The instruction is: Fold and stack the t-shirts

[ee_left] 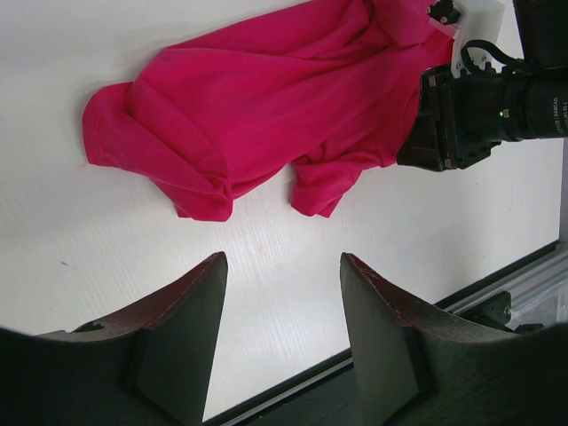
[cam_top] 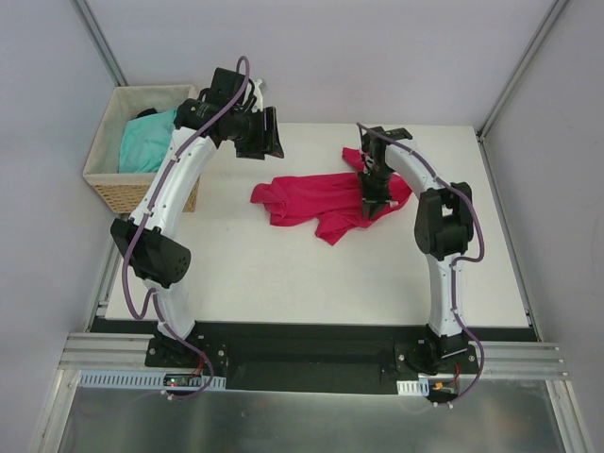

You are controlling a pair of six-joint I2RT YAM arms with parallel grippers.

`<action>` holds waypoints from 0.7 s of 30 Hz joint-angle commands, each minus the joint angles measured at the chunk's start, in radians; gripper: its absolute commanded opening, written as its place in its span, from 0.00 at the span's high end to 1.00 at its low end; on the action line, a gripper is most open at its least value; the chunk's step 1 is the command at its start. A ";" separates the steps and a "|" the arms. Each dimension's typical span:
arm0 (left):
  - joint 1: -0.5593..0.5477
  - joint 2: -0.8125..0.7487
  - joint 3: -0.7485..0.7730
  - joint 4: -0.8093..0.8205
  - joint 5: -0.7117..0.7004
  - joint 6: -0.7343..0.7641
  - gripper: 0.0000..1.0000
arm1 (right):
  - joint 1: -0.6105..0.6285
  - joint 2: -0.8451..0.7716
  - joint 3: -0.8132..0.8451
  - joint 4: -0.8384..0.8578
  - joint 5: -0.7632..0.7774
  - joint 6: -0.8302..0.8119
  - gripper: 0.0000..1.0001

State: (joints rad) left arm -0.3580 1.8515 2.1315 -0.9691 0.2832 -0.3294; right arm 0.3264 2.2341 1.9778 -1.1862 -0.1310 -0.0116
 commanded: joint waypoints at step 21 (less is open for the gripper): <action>0.014 0.018 0.085 0.004 0.001 0.033 0.48 | -0.147 -0.286 -0.352 -0.162 0.227 0.009 0.99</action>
State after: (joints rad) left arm -0.3576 1.8648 2.1746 -0.9684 0.2817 -0.3214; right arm 0.2745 2.0743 1.7081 -1.2507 -0.0006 -0.0170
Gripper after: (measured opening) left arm 0.524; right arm 0.011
